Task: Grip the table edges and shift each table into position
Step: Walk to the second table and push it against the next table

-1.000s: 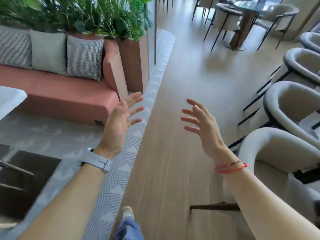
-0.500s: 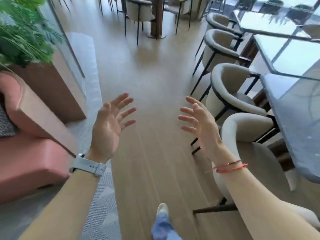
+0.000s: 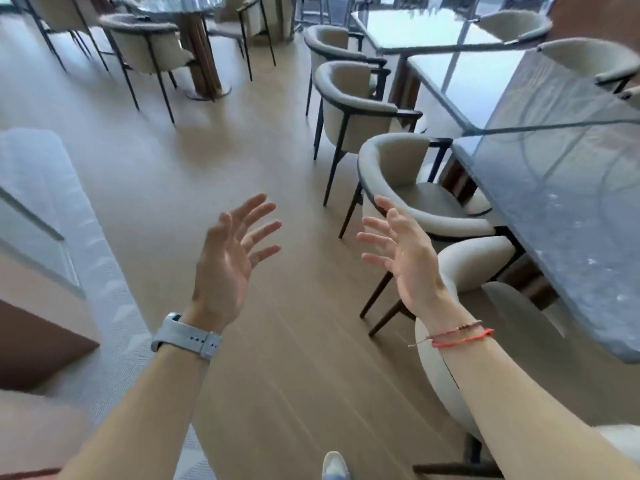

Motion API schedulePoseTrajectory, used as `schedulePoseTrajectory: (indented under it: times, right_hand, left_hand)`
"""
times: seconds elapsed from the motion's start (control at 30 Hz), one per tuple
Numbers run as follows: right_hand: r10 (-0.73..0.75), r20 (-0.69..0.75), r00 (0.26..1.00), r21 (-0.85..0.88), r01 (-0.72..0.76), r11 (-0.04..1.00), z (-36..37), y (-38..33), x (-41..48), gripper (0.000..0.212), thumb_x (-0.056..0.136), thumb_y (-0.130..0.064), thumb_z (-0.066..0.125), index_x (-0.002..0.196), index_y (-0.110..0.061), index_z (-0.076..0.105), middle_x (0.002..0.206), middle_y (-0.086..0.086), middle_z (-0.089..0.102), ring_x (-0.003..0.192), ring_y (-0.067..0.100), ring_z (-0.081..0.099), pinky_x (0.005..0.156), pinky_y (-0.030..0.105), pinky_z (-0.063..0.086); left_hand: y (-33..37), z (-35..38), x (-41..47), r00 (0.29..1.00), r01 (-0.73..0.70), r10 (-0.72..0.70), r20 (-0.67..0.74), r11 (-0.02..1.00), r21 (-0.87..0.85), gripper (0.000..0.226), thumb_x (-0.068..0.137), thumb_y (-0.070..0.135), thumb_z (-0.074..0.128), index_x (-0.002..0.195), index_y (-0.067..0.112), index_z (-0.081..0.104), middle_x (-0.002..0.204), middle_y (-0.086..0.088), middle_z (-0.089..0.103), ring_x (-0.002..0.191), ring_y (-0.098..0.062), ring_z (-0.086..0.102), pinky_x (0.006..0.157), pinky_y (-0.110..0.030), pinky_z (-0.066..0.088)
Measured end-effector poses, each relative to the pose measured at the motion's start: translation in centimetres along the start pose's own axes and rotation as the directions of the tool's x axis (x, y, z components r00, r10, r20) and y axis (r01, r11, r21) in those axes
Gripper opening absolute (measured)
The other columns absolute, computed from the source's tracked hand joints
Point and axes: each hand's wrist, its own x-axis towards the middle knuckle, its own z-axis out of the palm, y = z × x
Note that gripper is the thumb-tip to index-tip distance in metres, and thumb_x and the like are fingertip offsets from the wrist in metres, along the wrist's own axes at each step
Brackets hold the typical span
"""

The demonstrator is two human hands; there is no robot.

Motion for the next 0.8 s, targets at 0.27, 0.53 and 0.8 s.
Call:
schedulePoseTrajectory:
  times: [0.27,0.53,0.8]
  right_hand:
    - [-0.026,-0.271,0.962,-0.056,0.012,0.998,1.4,0.5,6.4,0.046,0.085,-0.058,0.052,0.127,-0.043,0.063,0.128,0.004,0.067,0.112,0.022,0.068,0.098,0.048,0.054]
    - [-0.052,-0.606,0.794,-0.035,0.039,0.999,3.3,-0.3,8.1,0.043,0.086,-0.052,0.052,0.126,-0.041,0.065,0.121,0.001,0.071,0.112,0.021,0.069,0.099,0.047,0.053]
    - [-0.063,-0.795,0.603,-0.022,0.076,0.997,0.1,-0.7,9.1,0.037,0.076,-0.061,0.058,0.109,-0.051,0.071,0.127,0.004,0.068,0.108,0.019,0.071,0.092,0.042,0.055]
  left_hand:
    - [-2.7,-2.1,13.1,0.958,0.069,-0.062,0.28,0.997,-0.018,0.093,0.068,0.086,0.062,0.14,0.027,0.058,0.146,0.0,0.06,0.134,-0.028,0.057,0.106,-0.053,0.046]
    - [-2.8,-2.3,23.6,0.818,0.157,-0.114,0.564,0.987,-0.029,0.068,0.091,0.061,0.037,0.144,0.022,0.056,0.146,0.0,0.06,0.134,-0.027,0.058,0.107,-0.055,0.045]
    - [-5.5,5.3,30.5,0.647,0.224,-0.146,0.749,0.975,-0.003,0.066,0.092,0.059,0.04,0.142,0.021,0.058,0.146,-0.004,0.061,0.134,-0.031,0.057,0.109,-0.056,0.044]
